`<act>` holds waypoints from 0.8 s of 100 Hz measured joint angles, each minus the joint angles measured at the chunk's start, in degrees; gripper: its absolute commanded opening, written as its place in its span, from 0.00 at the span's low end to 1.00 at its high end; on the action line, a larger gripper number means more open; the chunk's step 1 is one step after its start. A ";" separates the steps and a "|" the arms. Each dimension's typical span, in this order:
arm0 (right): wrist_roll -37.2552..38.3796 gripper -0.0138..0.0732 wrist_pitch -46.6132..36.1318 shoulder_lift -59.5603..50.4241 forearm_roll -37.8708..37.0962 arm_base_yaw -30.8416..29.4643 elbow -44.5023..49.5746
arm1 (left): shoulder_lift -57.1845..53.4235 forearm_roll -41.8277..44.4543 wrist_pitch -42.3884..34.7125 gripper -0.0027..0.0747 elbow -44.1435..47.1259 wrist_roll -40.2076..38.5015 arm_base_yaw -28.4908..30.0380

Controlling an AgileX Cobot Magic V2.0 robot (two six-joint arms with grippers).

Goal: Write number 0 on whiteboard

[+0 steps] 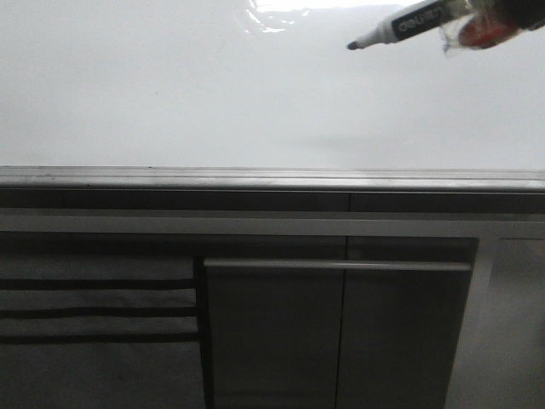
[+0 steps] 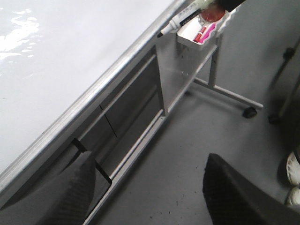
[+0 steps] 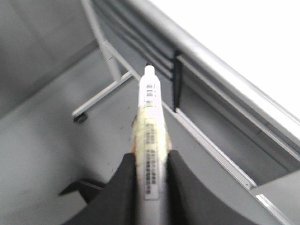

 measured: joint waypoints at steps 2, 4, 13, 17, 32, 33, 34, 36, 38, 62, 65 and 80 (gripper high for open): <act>0.40 0.15 -0.80 -0.26 0.30 -0.22 0.62 | -0.94 0.00 -0.72 0.61 0.91 -0.16 0.42; 0.69 0.15 -1.51 -0.37 0.49 -0.46 1.19 | -1.77 0.00 -1.55 0.61 1.50 -0.32 0.84; 1.35 0.15 -4.30 -0.26 2.05 -0.77 2.71 | -3.97 0.00 -4.59 0.60 4.79 -0.55 2.49; 1.45 0.15 -5.29 0.02 2.69 -0.77 2.94 | -4.47 0.00 -5.66 0.60 5.86 -0.97 3.11; 2.64 0.15 -11.46 1.76 5.07 -0.86 2.94 | -4.73 0.00 -9.12 0.60 7.62 -4.25 5.93; 2.68 0.15 -11.78 1.92 5.08 -0.90 2.94 | -4.73 0.00 -9.35 0.60 7.62 -4.36 6.06; 2.81 0.15 -12.35 2.07 5.23 -0.90 2.94 | -4.73 0.00 -9.46 0.60 7.73 -4.50 6.31; 2.81 0.15 -13.17 2.22 5.38 -1.01 2.94 | -4.73 0.00 -9.71 0.60 7.73 -4.61 6.52; 2.92 0.15 -13.64 2.32 5.52 -1.00 2.94 | -4.73 -0.04 -10.03 0.60 7.84 -4.75 6.85; 4.83 0.15 -14.41 4.44 6.24 -1.12 2.94 | -4.73 -0.24 -11.11 0.60 7.84 -5.93 8.33; 5.83 0.15 -14.75 5.01 6.33 -1.12 2.94 | -4.73 -0.17 -11.26 0.60 7.84 -6.09 8.33; 8.00 0.15 -12.61 10.83 6.33 -2.02 -0.47 | -4.73 -0.17 -12.35 0.60 7.84 -6.84 8.33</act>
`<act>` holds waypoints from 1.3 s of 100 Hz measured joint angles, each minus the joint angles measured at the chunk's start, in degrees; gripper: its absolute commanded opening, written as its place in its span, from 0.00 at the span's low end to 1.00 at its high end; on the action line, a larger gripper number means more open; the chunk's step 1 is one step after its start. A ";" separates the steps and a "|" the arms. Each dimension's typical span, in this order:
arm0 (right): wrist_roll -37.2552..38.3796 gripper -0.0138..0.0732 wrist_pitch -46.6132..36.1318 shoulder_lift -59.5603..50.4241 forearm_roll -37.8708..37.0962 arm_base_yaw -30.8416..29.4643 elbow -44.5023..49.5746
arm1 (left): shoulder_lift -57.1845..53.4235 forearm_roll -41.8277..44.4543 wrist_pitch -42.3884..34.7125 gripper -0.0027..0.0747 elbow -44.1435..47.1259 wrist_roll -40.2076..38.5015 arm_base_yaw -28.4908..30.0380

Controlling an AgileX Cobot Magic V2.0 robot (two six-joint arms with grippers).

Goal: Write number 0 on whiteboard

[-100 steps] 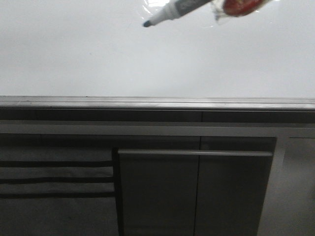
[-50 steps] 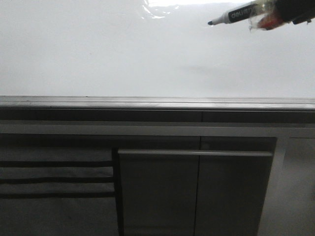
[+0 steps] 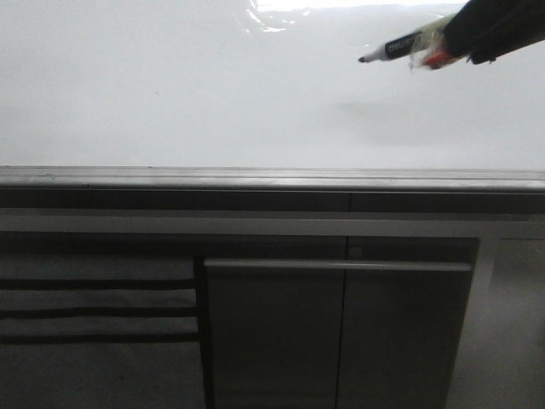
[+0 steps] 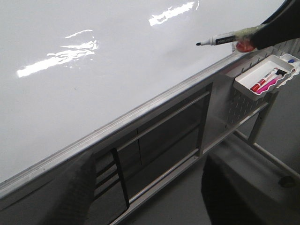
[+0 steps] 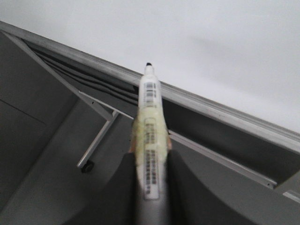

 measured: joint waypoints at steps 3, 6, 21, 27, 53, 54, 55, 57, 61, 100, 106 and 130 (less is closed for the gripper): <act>0.09 0.15 1.43 1.82 -0.12 -0.16 -1.20 | 0.00 0.00 -0.26 0.60 0.00 -0.12 0.00; 0.23 0.15 2.59 3.25 -0.22 -0.41 -2.52 | 0.00 0.00 -0.39 0.60 0.00 -0.38 0.00; 0.36 0.15 5.75 9.92 -0.49 -0.75 -9.45 | 0.42 0.00 -1.45 0.60 0.00 -0.66 0.00; 0.36 0.15 6.02 11.69 -0.49 -0.75 -11.54 | 1.13 0.00 -1.46 0.60 0.00 -0.66 0.00; 0.40 0.15 6.63 18.85 -1.55 -0.75 -18.30 | 4.01 0.00 -1.46 0.60 0.00 -0.79 0.00; 0.40 0.15 6.68 19.27 -1.53 -0.75 -18.66 | 4.01 0.00 -1.46 0.60 0.00 -0.79 0.00; 0.40 0.15 6.82 19.49 -1.53 -0.75 -18.82 | 4.13 0.00 -1.56 0.60 0.00 -0.79 0.00; 0.40 0.15 6.90 20.12 -1.53 -0.75 -19.37 | 4.27 0.00 -1.54 0.60 0.00 -0.79 0.00; 0.40 0.15 6.94 21.44 -1.67 -0.75 -20.49 | 4.38 0.00 -1.54 0.60 0.00 -0.79 0.00; 1.83 0.15 18.92 30.84 -5.45 -0.75 -28.13 | 4.48 0.00 -1.54 0.60 0.00 -0.88 0.00; 3.09 0.15 19.77 30.84 -7.31 -0.88 -28.13 | 4.48 0.00 -1.54 0.60 0.00 -0.88 0.00; 4.68 0.15 21.36 29.27 -10.11 -2.58 -28.25 | 4.48 0.00 -1.54 0.60 0.08 -0.88 0.00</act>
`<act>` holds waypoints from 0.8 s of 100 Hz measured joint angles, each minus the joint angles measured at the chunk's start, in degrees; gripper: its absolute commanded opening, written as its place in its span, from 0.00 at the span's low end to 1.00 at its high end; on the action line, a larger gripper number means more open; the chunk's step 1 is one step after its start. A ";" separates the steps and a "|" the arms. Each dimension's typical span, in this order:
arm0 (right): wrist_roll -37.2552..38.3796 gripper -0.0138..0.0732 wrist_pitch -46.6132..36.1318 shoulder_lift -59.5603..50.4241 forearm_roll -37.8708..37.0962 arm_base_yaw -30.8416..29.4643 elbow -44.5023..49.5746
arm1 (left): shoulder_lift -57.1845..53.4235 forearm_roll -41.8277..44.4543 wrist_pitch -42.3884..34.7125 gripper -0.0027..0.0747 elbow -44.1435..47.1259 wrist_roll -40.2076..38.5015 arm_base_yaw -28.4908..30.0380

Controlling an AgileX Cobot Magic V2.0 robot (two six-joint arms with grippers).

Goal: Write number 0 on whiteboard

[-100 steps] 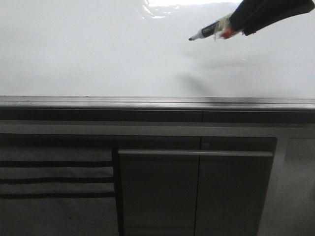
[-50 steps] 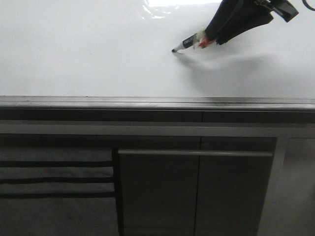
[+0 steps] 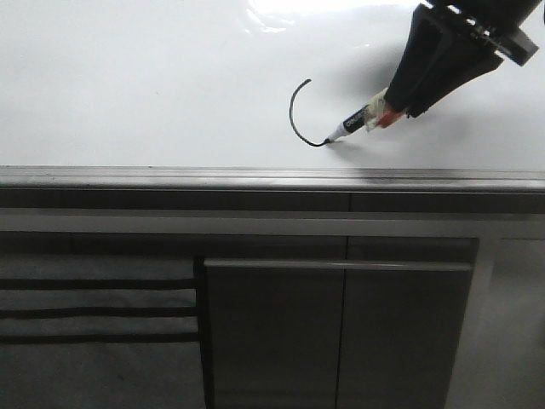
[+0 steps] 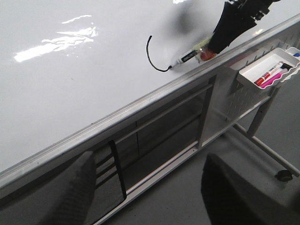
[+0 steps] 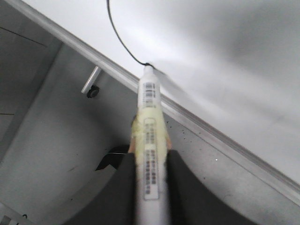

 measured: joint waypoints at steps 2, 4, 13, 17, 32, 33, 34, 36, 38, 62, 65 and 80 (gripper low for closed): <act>0.10 0.15 0.00 -0.13 -0.06 -0.09 -0.14 | 0.00 0.00 0.00 0.60 0.00 0.00 0.00; 0.10 0.15 0.00 -0.37 -0.39 -0.09 -0.43 | 0.00 0.00 0.00 0.60 0.00 0.00 0.00; 0.13 0.15 0.00 -0.63 -0.74 -0.22 -2.06 | 0.00 0.00 0.00 0.60 0.00 0.00 0.00; 0.13 0.15 0.00 -0.63 -0.74 -0.34 -2.99 | 0.00 0.00 0.00 0.60 0.00 0.00 0.00; 0.23 0.15 0.08 -0.76 -0.32 -0.41 -5.70 | 0.00 0.00 0.00 0.60 0.00 0.00 0.00; 0.23 0.15 0.08 -0.76 -0.28 -0.41 -5.95 | 0.00 0.00 0.00 0.60 0.00 0.00 0.00; 0.23 0.15 -0.09 -0.76 -0.15 -0.41 -6.05 | 0.00 0.00 0.00 0.60 0.00 0.00 0.00; 0.23 0.15 -0.15 -0.76 0.02 -0.46 -6.18 | 0.00 0.00 0.00 0.60 0.00 0.00 0.00; 0.23 0.15 -0.31 -0.76 0.17 -0.46 -6.33 | 0.00 0.00 0.00 0.60 0.00 0.00 0.00; 0.23 0.15 -0.53 -0.52 1.13 -0.46 -6.55 | 0.00 0.00 0.00 0.60 0.00 0.00 0.00; 0.23 0.15 -0.53 -0.42 1.43 -0.46 -6.55 | 0.00 0.00 0.00 0.60 0.00 0.00 0.00; 0.23 0.15 -0.42 0.66 2.20 0.18 -6.63 | 0.00 0.00 0.00 0.60 0.00 0.00 0.00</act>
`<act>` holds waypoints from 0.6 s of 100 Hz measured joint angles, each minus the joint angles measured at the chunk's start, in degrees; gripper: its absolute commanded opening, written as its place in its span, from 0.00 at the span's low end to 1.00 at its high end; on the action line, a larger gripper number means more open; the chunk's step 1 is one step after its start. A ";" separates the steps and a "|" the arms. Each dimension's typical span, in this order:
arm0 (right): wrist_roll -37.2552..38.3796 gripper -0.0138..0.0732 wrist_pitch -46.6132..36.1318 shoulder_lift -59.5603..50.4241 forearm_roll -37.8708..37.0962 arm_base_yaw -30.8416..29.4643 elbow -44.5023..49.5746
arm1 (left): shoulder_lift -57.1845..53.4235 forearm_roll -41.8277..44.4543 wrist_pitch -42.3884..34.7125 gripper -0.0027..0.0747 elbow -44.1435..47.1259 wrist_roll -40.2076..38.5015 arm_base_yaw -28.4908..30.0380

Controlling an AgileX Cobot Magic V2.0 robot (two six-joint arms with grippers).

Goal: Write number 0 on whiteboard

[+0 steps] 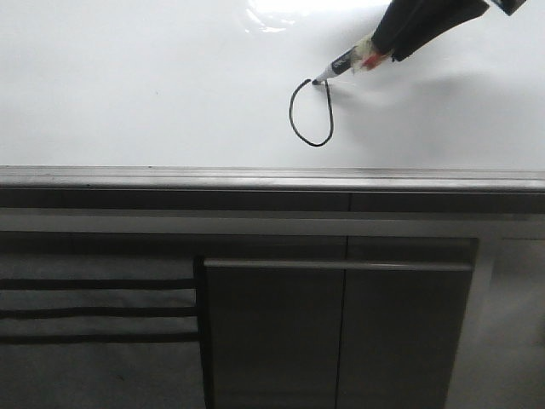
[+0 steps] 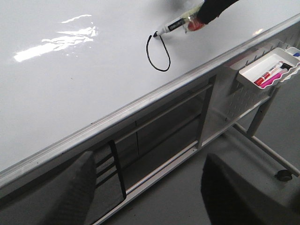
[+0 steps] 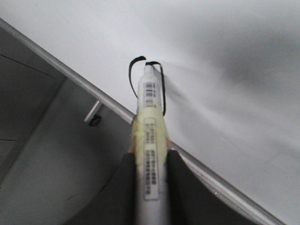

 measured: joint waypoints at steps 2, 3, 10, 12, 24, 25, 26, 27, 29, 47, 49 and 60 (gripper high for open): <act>0.00 0.15 0.00 0.15 0.00 0.27 0.00 | 0.00 0.00 0.00 0.60 0.00 0.00 0.00; 0.00 0.15 0.00 0.12 0.00 0.39 0.00 | 0.00 0.00 0.00 0.60 0.00 0.00 0.00; 0.03 0.15 0.00 0.37 0.00 0.53 0.00 | 0.00 0.00 0.00 0.60 0.00 0.00 0.00; 0.03 0.15 0.00 0.36 0.00 0.53 0.00 | 0.00 0.00 0.00 0.60 0.00 0.00 0.00; 0.03 0.15 0.00 0.36 0.13 0.53 0.00 | 0.00 0.00 0.00 0.60 0.00 0.00 0.00; 0.03 0.15 0.00 0.36 0.13 0.53 0.00 | 0.00 0.00 0.00 0.60 0.00 0.00 0.00; 0.03 0.15 0.00 0.36 0.13 0.53 0.00 | 0.00 0.00 0.00 0.60 0.00 0.00 0.00; 0.03 0.15 0.00 0.36 0.13 0.53 0.00 | 0.00 0.00 0.00 0.60 0.00 0.00 0.00; 0.03 0.15 0.00 0.36 0.15 0.53 0.00 | 0.00 0.00 0.00 0.60 0.00 0.00 0.00; -0.28 0.15 0.24 0.10 0.90 0.53 0.00 | 0.00 0.00 0.00 0.60 0.00 0.00 0.00; -0.53 0.15 0.42 -0.06 1.02 0.53 0.00 | 0.00 0.00 0.00 0.60 0.00 0.00 0.00; -3.02 0.15 3.17 -3.27 1.47 0.53 0.00 | 0.00 -0.09 0.00 0.60 0.00 0.51 0.00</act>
